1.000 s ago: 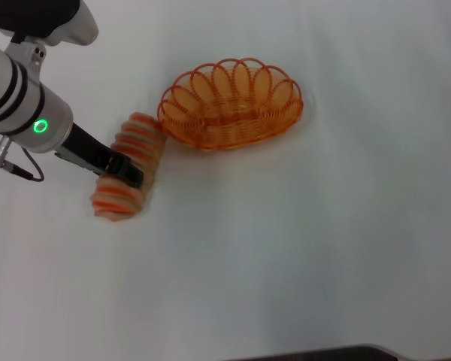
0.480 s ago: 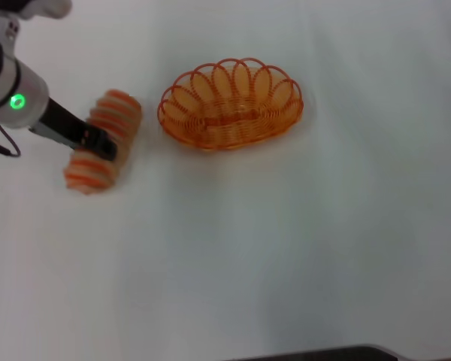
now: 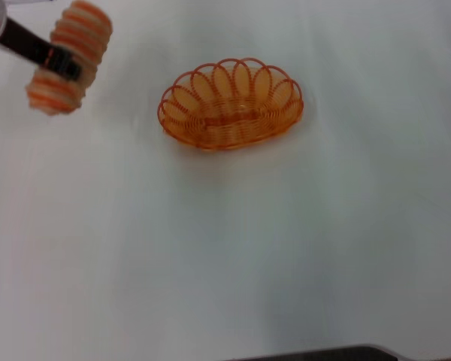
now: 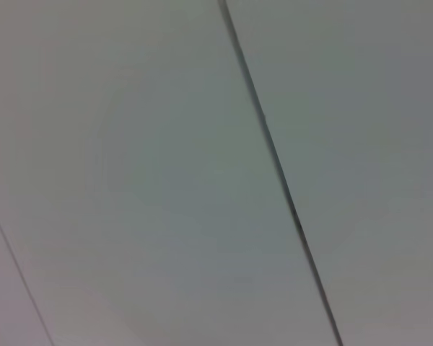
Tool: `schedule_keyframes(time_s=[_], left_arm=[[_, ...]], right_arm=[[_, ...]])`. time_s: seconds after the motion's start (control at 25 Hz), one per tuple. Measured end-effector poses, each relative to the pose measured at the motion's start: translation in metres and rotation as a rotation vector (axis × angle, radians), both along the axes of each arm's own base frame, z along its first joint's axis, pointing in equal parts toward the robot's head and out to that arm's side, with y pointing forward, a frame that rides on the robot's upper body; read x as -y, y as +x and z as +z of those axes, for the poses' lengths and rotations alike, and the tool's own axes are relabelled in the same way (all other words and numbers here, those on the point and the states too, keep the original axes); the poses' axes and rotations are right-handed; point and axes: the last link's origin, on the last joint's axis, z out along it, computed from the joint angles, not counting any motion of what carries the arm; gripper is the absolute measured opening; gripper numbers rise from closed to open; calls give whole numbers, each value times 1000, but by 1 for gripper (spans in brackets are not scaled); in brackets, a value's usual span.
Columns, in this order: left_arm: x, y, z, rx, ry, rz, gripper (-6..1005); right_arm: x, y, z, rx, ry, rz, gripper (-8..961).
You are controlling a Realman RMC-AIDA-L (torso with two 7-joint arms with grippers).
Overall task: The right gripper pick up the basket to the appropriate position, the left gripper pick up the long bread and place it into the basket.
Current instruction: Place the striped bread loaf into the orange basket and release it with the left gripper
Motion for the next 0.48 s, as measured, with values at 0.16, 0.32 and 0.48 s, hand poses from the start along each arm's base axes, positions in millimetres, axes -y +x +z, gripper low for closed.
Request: schedule_keyframes(time_s=[0.16,0.32,0.48], left_arm=[[3,28,-7,-32,-85,-176,420],[10,59,-27,-75,-200,-309,359],[23,80,-52,-88,-327,-435,320]], right_arm=[[2,0,1,2,-6,13,916],[3,-1,0,8,-11,21,916],[4,-1,-2,13,-19,29,916]])
